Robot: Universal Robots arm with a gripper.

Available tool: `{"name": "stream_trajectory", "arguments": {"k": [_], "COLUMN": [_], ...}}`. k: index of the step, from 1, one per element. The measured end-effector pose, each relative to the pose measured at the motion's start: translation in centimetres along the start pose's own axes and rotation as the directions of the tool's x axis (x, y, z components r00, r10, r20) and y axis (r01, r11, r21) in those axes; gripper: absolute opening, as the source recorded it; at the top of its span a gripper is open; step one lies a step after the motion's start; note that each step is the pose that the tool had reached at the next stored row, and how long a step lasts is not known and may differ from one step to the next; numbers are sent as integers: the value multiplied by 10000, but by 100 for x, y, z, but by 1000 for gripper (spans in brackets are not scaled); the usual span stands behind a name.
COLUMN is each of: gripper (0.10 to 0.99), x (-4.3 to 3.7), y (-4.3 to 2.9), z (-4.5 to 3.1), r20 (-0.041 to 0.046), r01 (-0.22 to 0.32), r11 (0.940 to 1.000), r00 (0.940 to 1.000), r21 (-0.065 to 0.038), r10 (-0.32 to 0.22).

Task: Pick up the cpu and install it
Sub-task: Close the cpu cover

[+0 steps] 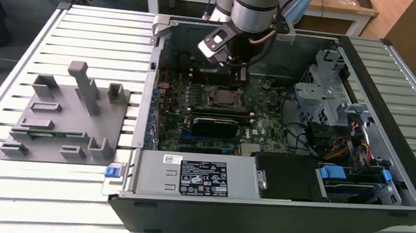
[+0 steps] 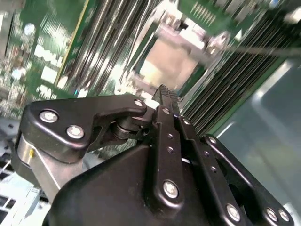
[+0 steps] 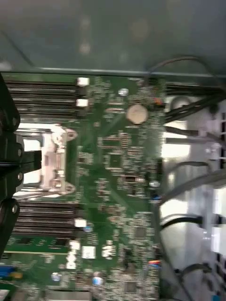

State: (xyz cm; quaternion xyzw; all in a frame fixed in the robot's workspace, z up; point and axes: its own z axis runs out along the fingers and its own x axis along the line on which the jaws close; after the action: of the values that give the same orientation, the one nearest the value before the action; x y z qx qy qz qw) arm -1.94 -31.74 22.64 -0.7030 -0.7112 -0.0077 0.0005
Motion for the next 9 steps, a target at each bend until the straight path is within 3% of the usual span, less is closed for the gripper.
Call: {"name": "stream_trajectory", "arguments": {"k": [6, 9], "gripper": [106, 106], "x": [2, 2], "y": [-192, -245], "z": [49, 78], "r20": [1, 0], "r01": [1, 1], "r11": [10000, 10000], "r00": [10000, 10000], "r21": [0, 0], "r10": [-1, -1]}}
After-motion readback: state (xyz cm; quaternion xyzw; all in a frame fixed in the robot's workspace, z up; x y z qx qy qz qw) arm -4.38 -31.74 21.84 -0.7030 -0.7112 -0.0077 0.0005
